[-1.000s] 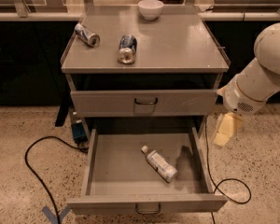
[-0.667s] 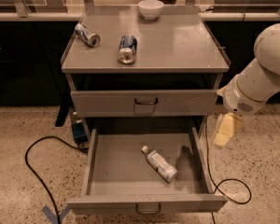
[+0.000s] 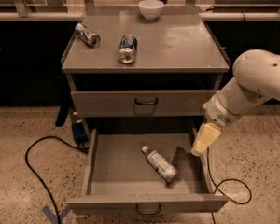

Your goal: Pick blue plastic bottle from middle drawer and place on counter

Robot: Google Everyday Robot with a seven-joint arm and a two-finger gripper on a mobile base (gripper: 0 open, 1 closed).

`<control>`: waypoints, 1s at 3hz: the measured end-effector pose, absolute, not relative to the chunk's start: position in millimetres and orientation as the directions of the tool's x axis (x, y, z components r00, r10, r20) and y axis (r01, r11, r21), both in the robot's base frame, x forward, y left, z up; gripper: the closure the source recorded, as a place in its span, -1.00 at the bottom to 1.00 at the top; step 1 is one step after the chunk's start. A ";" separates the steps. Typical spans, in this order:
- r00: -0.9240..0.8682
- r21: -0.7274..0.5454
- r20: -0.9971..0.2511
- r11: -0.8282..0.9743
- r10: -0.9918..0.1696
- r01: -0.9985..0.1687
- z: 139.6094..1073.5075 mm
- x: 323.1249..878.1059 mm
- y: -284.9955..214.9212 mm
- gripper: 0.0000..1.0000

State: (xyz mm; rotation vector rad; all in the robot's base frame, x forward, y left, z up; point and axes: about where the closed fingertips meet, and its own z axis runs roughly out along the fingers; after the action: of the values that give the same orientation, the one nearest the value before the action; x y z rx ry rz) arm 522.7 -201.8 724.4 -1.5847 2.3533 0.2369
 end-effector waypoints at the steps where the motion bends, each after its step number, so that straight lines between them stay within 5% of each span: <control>1: -0.387 0.046 -0.405 0.405 -0.828 -0.913 674.7 538.5 -161.5 -1.00; 3: -0.561 0.211 -0.479 0.531 -0.675 -0.820 588.6 542.0 -124.3 -1.00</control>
Offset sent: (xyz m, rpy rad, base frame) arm 0.0346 0.1015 -0.1471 0.3181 0.1220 -0.1551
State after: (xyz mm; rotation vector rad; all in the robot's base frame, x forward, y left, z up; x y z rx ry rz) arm 542.0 -124.3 588.6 -1.2367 2.4345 0.5976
